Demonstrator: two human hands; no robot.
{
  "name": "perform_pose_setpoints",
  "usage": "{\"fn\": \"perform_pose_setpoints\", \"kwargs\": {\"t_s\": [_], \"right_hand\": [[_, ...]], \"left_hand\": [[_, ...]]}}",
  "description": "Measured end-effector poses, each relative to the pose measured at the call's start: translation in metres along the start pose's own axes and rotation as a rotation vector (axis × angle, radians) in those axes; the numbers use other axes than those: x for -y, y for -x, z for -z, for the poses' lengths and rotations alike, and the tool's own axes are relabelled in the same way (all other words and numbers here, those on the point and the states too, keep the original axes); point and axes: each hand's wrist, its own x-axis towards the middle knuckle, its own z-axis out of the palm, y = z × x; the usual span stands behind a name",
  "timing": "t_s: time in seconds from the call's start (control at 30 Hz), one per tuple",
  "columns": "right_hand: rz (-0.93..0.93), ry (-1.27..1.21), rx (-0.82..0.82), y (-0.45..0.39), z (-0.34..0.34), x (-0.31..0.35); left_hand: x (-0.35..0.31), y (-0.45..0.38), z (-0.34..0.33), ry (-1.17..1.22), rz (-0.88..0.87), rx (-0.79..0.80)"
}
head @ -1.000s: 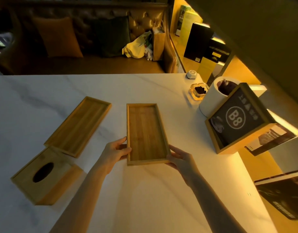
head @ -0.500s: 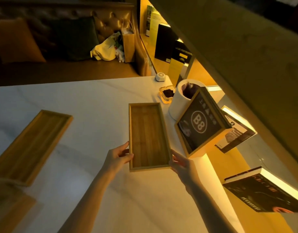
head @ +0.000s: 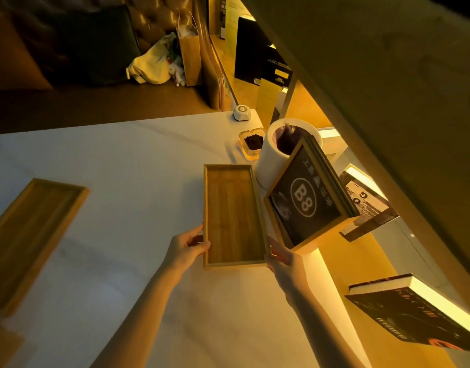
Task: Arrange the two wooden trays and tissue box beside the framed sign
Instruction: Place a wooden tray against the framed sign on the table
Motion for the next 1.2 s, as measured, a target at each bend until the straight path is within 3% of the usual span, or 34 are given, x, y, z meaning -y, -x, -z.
{"fn": "perform_pose_setpoints", "kwargs": {"t_s": [0.33,0.53,0.7,0.97,1.2], "right_hand": [[0.076,0.145,-0.048,-0.018,-0.007,-0.012],[0.211,0.322,-0.267,-0.016,-0.014,-0.023],[0.235,0.381,-0.351,-0.017,-0.023,-0.030],[0.273,0.461,-0.344,-0.016,-0.026,-0.038],[0.441,0.809,-0.265,-0.006,-0.020,-0.050]], "left_hand": [[0.005,-0.019,-0.002,-0.047,-0.008,0.025],[0.007,-0.023,-0.020,-0.193,-0.080,-0.033],[0.012,-0.025,-0.025,-0.295,-0.100,-0.082],[0.020,-0.027,-0.033,-0.420,-0.107,-0.105],[0.026,-0.009,-0.038,-0.541,-0.317,-0.190]]}}
